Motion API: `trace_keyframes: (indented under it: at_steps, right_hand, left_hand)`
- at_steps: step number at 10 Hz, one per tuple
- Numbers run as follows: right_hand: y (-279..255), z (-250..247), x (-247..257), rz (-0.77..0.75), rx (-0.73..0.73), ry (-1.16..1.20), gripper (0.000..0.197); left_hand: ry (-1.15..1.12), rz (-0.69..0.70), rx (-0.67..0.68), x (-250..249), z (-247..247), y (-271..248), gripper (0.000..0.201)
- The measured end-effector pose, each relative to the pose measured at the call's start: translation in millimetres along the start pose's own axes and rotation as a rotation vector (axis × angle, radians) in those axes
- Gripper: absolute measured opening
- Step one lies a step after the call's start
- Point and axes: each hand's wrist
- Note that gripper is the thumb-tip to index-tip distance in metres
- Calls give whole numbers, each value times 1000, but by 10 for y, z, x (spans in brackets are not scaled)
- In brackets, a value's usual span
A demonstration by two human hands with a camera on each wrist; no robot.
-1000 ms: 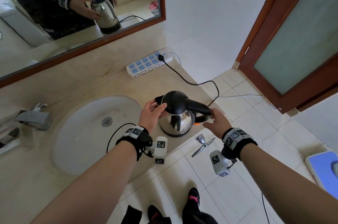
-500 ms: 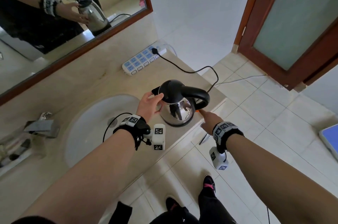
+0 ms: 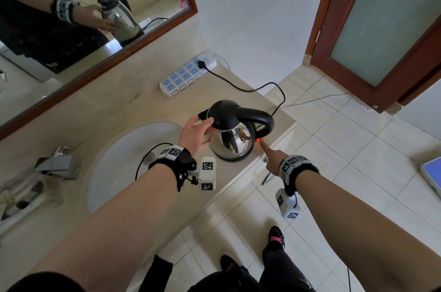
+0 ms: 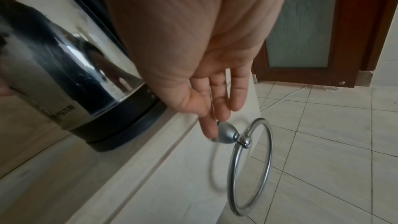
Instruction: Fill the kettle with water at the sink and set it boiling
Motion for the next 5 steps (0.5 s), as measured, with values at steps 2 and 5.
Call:
trace_keyframes:
  at_steps: [2, 5]
  right_hand:
    - [-39, -1, -36, -24, -40, 32, 98]
    - [-232, -69, 114, -55, -61, -53, 58]
  left_hand:
    - [12, 15, -1, 3, -19, -11, 34]
    - [223, 110, 18, 188, -225, -137, 64]
Point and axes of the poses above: each hand's wrist, its own y-axis towards the middle knuckle, its own z-axis out of the palm, x = y × z, and after that the axes turned 3 degrees about x, right-handed
